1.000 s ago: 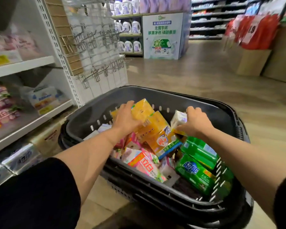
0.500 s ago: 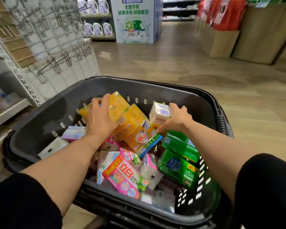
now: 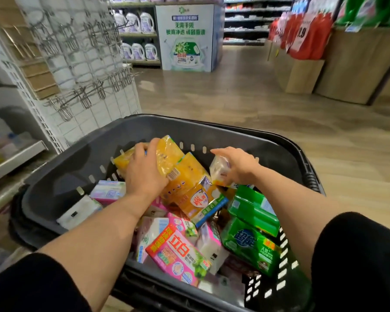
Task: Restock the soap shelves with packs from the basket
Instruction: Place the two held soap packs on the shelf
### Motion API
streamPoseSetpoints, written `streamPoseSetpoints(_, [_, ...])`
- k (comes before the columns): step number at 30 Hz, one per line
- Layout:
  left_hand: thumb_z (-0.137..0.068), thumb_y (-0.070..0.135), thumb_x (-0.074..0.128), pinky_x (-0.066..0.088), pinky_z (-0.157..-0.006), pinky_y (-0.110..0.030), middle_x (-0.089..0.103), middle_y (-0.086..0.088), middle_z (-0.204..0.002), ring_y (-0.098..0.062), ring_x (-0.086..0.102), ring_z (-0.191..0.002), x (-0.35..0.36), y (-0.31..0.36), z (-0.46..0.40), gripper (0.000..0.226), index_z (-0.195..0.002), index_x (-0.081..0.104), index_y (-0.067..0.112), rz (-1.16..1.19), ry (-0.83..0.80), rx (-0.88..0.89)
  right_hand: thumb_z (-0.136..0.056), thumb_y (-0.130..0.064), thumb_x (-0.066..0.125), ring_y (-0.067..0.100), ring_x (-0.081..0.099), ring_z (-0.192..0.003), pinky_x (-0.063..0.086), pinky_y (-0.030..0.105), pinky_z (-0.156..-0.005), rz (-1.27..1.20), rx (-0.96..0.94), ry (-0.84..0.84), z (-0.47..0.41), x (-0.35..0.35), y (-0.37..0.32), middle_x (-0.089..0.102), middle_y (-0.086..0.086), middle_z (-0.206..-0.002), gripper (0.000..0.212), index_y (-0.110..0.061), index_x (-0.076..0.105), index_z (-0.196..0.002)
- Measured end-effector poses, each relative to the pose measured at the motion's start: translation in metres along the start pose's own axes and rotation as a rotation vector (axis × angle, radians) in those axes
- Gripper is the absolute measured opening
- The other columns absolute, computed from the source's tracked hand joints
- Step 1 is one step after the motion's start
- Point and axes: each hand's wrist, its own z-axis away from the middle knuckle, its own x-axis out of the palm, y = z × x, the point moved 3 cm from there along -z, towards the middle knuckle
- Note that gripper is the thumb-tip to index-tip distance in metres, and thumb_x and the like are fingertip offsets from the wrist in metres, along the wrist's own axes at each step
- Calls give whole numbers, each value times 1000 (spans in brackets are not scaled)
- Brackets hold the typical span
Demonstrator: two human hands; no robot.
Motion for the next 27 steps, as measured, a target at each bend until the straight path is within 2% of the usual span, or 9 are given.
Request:
streamPoseSetpoints(3, [-62, 18, 86, 46, -81, -42, 40, -8, -128, -34, 52, -112, 1, 0, -2, 95, -140, 34, 29, 16, 11, 7, -62, -15, 85, 25, 50, -120, 45, 41, -98, -296, 20, 132, -4, -12, 6, 53, 0, -130, 85, -31, 46, -136])
streamPoseSetpoints(7, [-65, 20, 84, 45, -79, -41, 44, -7, -127, -34, 53, -112, 0, 0, -3, 88, -140, 39, 24, 48, 56, -8, -53, -20, 89, 25, 62, -103, 53, 43, -88, -823, 91, 363, -5, -29, 4, 60, 5, -119, 89, -21, 48, -132])
streamPoseSetpoints(10, [-66, 26, 82, 43, -79, -39, 49, -8, -121, -33, 55, -109, -6, -1, -6, 80, -136, 46, 19, 114, 129, -71, -62, -12, 86, 25, 65, -98, 57, 41, -80, -1070, 85, 360, 0, -30, -6, 59, 7, -115, 85, -13, 43, -136])
streamPoseSetpoints(12, [-66, 34, 84, 42, -80, -38, 52, -9, -119, -32, 55, -109, -16, 1, -5, 77, -133, 50, 18, 164, 193, -121, -66, -3, 81, 27, 69, -91, 59, 44, -75, -1202, 79, 288, 5, -30, -13, 64, 12, -108, 72, -8, 48, -131])
streamPoseSetpoints(15, [-63, 37, 85, 42, -85, -38, 54, -9, -118, -31, 55, -109, -38, 10, 0, 77, -130, 51, 19, 283, 311, -133, -70, 5, 73, 31, 71, -82, 60, 42, -71, -1261, 47, 230, 14, -32, -18, 69, 21, -95, 42, 5, 59, -109])
streamPoseSetpoints(17, [-62, 38, 86, 41, -87, -37, 56, -7, -117, -29, 55, -108, -57, 15, 6, 78, -130, 52, 19, 309, 381, -88, -73, 4, 70, 29, 72, -80, 60, 40, -70, -1340, 64, 224, 21, -34, -22, 71, 20, -93, 35, 6, 60, -106])
streamPoseSetpoints(19, [-60, 34, 87, 39, -87, -34, 57, -8, -117, -29, 55, -108, -77, 19, 12, 77, -128, 54, 17, 316, 414, -53, -75, 0, 70, 26, 72, -79, 59, 40, -74, -1414, 71, 206, 29, -38, -28, 72, 16, -91, 32, 4, 61, -105])
streamPoseSetpoints(23, [-60, 33, 88, 36, -88, -33, 58, -10, -119, -30, 53, -110, -125, 14, 31, 79, -129, 54, 13, 260, 424, -25, -78, -20, 73, 16, 66, -76, 49, 37, -83, -1410, 46, 191, 49, -50, -50, 72, 0, -77, 14, -12, 70, -89])
streamPoseSetpoints(27, [-58, 45, 85, 35, -86, -30, 59, -10, -118, -29, 54, -110, -181, -6, 72, 84, -129, 53, 15, 186, 461, -66, -76, -27, 76, 12, 63, -61, 49, 20, -56, -1442, -8, 166, 72, -61, -90, 71, 3, -75, 17, -11, 74, -81])
